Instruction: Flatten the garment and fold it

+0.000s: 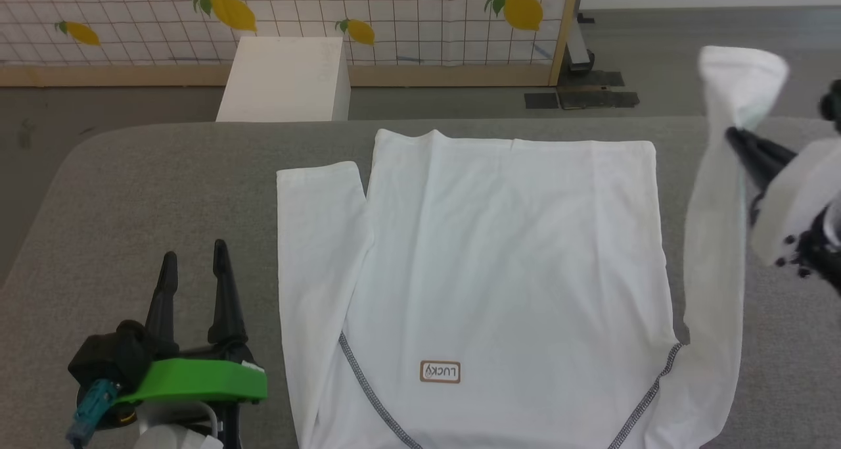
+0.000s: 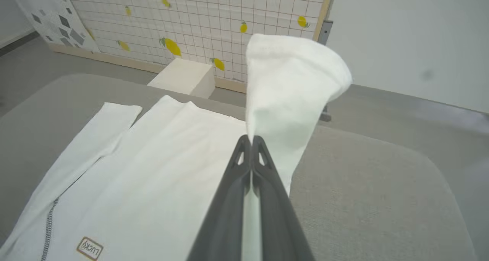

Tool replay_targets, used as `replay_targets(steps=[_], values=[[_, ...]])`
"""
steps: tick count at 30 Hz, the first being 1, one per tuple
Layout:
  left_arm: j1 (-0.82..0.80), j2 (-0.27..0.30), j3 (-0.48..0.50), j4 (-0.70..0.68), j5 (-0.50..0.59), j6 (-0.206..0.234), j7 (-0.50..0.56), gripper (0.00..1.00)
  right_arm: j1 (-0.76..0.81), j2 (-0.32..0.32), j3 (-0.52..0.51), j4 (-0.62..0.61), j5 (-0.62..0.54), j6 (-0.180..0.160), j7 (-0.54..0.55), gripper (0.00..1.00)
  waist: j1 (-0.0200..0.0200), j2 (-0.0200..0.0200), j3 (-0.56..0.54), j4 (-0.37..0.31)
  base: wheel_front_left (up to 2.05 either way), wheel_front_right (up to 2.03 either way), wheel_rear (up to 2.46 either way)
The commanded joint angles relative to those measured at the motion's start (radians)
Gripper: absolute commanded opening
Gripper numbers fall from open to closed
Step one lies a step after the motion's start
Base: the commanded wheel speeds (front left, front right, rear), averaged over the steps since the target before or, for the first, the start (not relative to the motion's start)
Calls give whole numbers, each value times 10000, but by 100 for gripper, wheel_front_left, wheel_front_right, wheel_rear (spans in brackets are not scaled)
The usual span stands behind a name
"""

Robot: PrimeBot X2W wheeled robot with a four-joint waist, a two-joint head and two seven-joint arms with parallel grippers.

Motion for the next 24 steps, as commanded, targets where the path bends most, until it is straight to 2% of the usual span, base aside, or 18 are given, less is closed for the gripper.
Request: replay_targets(steps=[1,5,10,15,24], values=[[140,-17,33,-12,-73,-24,-36,100,77,183,383,-168,159,-15,49,0,1,89,-74,104,0,0,0],[194,-11,20,-28,-114,-19,-33,100,91,612,1863,-367,462,-15,159,0,1,89,-18,320,0,0,0],[118,-10,-70,31,-142,-31,-20,100,105,975,3763,111,815,-15,-5,0,1,89,121,655,0,0,0],[92,-22,-140,95,-201,-5,-19,100,51,1485,5237,983,993,-15,-486,0,1,89,268,901,0,0,0],[-105,-57,-378,216,-296,14,-25,100,2,2201,7210,2998,1104,-15,-1223,0,1,89,696,1228,0,0,0]])
